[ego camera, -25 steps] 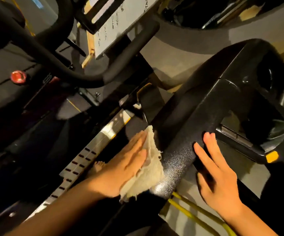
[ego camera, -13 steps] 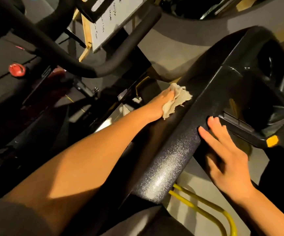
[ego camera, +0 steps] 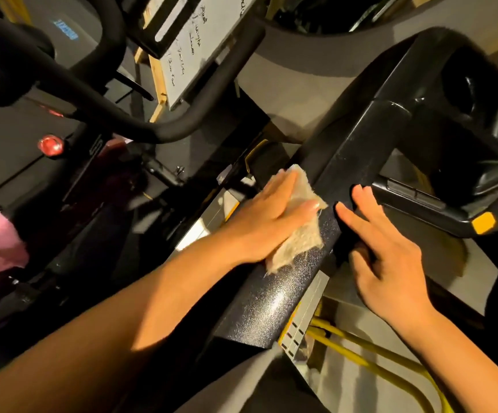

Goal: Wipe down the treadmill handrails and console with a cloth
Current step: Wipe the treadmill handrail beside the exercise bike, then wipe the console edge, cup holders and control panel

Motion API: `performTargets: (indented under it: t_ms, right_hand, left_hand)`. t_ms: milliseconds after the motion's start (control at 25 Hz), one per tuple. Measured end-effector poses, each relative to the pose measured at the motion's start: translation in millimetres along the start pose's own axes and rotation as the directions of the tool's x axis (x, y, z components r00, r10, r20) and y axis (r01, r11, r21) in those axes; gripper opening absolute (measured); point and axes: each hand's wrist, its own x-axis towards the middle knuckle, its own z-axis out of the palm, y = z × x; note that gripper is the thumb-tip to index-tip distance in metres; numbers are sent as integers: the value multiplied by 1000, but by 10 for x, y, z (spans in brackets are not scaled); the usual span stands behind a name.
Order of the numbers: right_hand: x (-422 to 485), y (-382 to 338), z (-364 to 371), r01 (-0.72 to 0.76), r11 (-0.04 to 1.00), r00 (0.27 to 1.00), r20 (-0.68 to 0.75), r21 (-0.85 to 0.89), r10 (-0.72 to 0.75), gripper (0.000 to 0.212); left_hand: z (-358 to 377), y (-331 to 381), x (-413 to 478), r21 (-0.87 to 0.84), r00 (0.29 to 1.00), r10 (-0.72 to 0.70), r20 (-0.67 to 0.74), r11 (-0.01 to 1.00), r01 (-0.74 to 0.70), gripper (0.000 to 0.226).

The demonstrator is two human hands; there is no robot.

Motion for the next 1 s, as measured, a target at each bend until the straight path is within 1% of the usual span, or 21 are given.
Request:
performTargets:
  t_ms: [40,80,120,200,280,320,360,440,520,560,600,640,680,720,760,800,840,880,920,1000]
  right_hand:
    - [-8,-1,-6,-5,1000,1000,-2,13,5,70]
    - [6,-11,-25,-21,999,1000,-2,42,21,68]
    - [36,-12,-66,-48,995,999,-2,88,49,64]
    - [134,-15,-226,-152,964,986,-31,217,163,54]
    - [216,11,-371,-237,920,951,-117,313,285,49]
    - [223,25,-410,-232,925,939,-179,302,295,46]
    - [216,27,-429,-196,943,933,-243,268,264,43]
    - [190,-36,-316,-58,981,946,-304,184,113,42]
    - [169,-177,-76,138,980,965,-242,144,-101,40]
    - [167,-253,38,224,963,963,-184,148,-196,40]
    - [166,-313,129,278,947,957,-131,160,-258,42]
    - [167,-336,188,294,940,955,-94,173,-282,43]
    - [178,-315,193,289,942,957,-79,171,-280,46]
    - [204,-249,156,265,953,963,-90,149,-254,47]
    - [242,-149,102,238,963,968,-116,125,-224,48]
    - [274,-56,31,209,970,972,-139,125,-191,47]
    - [312,26,-57,185,973,974,-158,138,-163,44]
    - [356,83,-145,167,976,973,-182,140,-140,41]
    - [399,121,-217,140,978,972,-207,154,-107,40]
    - [468,106,-331,57,956,972,-234,287,12,41]
  left_hand:
    - [-27,161,300,36,999,-34,26,999,33,76]
    - [-59,335,581,44,999,-35,34,998,34,70]
    - [-80,445,860,31,999,-41,16,999,41,64]
    - [-80,559,1208,40,999,-48,-15,998,49,58]
    - [-48,524,1271,54,999,-44,-29,998,45,57]
    - [-26,460,1182,59,997,-60,-42,996,63,60]
    - [16,401,1013,67,997,-69,-43,995,72,66]
    - [95,272,530,83,998,-50,-33,995,53,75]
    - [172,194,24,97,996,-22,-91,995,31,72]
    - [196,211,-187,164,993,15,-119,986,5,68]
    - [218,289,-327,303,990,69,-123,953,-29,63]
    - [257,396,-380,567,989,118,-93,822,-45,59]
    - [319,451,-359,791,988,154,-12,606,-85,62]
    - [348,480,-280,927,986,144,86,351,-132,70]
    - [374,509,-125,958,984,117,132,241,-157,81]
    - [402,513,99,968,988,93,127,207,-144,93]
    - [435,514,323,973,992,71,107,200,-119,101]
    - [462,600,543,976,996,59,66,206,-76,103]
    - [484,652,740,962,998,57,17,270,-32,102]
    - [518,750,958,896,998,21,-62,442,46,98]
